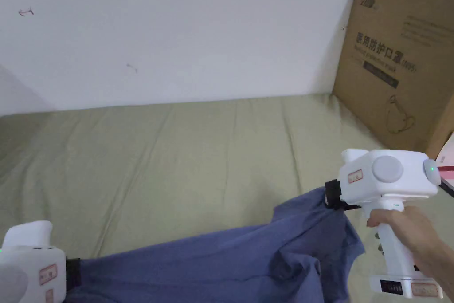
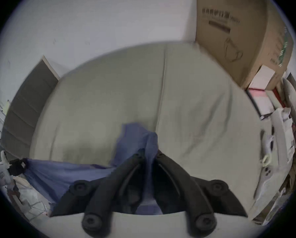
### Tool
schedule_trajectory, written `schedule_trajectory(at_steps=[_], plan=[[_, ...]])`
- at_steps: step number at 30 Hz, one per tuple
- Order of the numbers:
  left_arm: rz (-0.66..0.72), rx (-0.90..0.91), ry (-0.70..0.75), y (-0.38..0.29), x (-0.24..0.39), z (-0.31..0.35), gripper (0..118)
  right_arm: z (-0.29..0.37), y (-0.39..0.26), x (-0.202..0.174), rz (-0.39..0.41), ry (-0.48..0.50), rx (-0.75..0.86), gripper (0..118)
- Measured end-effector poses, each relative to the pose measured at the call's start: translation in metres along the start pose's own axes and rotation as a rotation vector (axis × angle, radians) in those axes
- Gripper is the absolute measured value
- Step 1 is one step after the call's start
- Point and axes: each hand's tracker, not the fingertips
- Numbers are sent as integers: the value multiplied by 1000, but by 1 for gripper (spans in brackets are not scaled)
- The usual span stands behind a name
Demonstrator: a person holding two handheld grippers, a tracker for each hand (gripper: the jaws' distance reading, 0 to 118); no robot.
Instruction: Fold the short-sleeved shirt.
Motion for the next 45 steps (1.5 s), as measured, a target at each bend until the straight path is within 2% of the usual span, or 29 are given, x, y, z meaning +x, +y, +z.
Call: schedule_trajectory(at_steps=[7, 8, 13, 15, 20, 27, 31, 35, 41, 45], plan=[[-90, 251, 28, 104, 22, 88, 3, 114, 80, -1, -28, 48, 242, 7], [-105, 281, 54, 120, 27, 101, 3, 143, 76, -18, -19, 52, 281, 7], [-162, 459, 100, 197, 45, 155, 3, 209, 128, -40, -8, 32, 423, 7], [-161, 509, 134, 226, 50, 172, 3, 233, 152, -50, -39, 54, 481, 7], [-136, 628, 148, 283, 52, 210, 3, 294, 203, -77, -36, 65, 631, 7], [-112, 752, 161, 321, 46, 241, 3, 349, 230, -103, 4, 61, 770, 7], [-109, 759, 181, 312, 48, 226, 3, 333, 227, -106, 23, 54, 760, 7], [-136, 684, 200, 294, 49, 179, 3, 280, 214, -101, 36, 30, 658, 7], [-179, 461, 228, 248, 45, 52, 3, 135, 188, -81, -20, 6, 428, 7], [-185, 276, 213, 196, 41, -43, 3, 23, 139, -67, -22, -33, 221, 7]])
